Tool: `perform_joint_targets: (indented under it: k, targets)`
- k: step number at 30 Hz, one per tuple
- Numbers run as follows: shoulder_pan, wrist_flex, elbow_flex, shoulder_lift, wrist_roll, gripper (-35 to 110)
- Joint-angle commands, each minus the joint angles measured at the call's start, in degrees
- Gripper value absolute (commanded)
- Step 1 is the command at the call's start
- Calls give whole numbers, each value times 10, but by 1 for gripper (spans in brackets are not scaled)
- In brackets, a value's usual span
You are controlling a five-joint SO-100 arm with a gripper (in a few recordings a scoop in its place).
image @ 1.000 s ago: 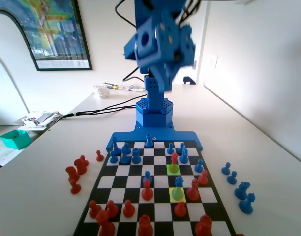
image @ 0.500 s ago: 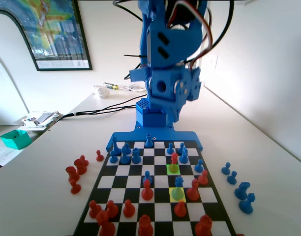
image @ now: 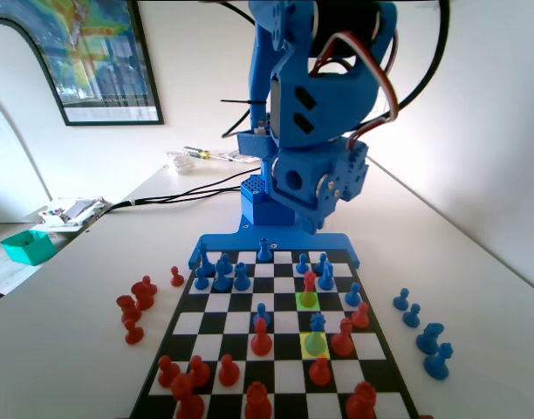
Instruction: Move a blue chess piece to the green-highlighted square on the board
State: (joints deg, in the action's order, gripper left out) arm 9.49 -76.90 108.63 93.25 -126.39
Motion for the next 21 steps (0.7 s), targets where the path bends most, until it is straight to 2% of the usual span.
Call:
perform_joint_targets:
  k: [1,11,21]
  targets:
    - [12,0,-32,14,13,12]
    - [5,76,6,-11,41,18]
    - [4,142,38,-62,50,18]
